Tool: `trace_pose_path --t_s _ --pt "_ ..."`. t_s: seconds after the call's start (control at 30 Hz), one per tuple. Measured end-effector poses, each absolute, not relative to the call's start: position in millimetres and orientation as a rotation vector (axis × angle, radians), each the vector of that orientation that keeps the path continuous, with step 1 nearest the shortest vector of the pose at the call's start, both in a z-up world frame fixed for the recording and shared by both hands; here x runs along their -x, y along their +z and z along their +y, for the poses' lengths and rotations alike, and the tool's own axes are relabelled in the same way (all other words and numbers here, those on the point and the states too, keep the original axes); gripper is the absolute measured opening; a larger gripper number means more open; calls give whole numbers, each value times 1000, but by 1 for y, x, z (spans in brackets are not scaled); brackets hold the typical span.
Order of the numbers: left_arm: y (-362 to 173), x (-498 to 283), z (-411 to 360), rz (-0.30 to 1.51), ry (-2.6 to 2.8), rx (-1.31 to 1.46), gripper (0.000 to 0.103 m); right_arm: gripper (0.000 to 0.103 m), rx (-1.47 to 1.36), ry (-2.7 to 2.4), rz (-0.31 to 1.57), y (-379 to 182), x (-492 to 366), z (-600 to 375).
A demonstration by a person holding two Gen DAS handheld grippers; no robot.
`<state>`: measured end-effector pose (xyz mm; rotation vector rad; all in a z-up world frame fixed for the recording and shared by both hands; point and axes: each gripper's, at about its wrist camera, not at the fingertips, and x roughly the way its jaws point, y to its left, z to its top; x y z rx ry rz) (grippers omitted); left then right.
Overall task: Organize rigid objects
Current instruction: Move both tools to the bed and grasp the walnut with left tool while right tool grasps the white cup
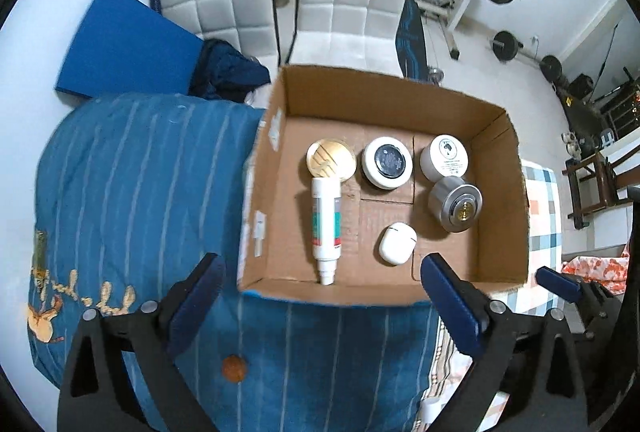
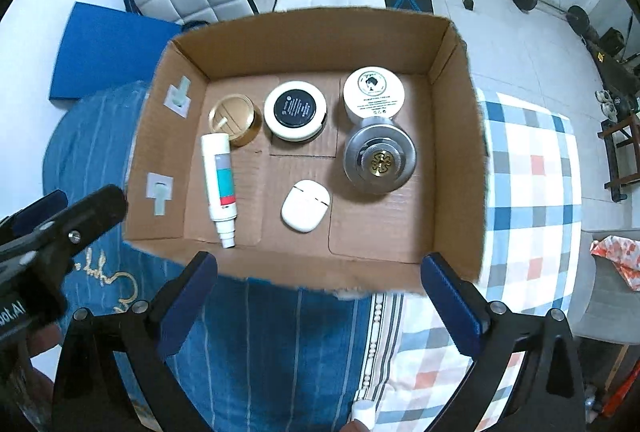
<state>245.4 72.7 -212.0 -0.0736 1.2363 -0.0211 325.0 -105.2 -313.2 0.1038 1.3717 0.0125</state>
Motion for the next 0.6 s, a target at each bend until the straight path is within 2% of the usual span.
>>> trace_pose_path --t_s 0.17,0.3,0.5,0.6 --pt "-209 -198 101 1209 93 2 100 103 -119 5 1353 -293 -288 -123" --pt "-245 -156 127 1290 167 1 100 103 -104 -26 1380 -305 -247 -139" --pt "-329 -108 151 1498 202 84 100 103 -154 -88 1597 -383 -175 -162" --pt "-351 -97 151 1535 213 96 100 103 -195 -120 1692 -426 -147 -167"
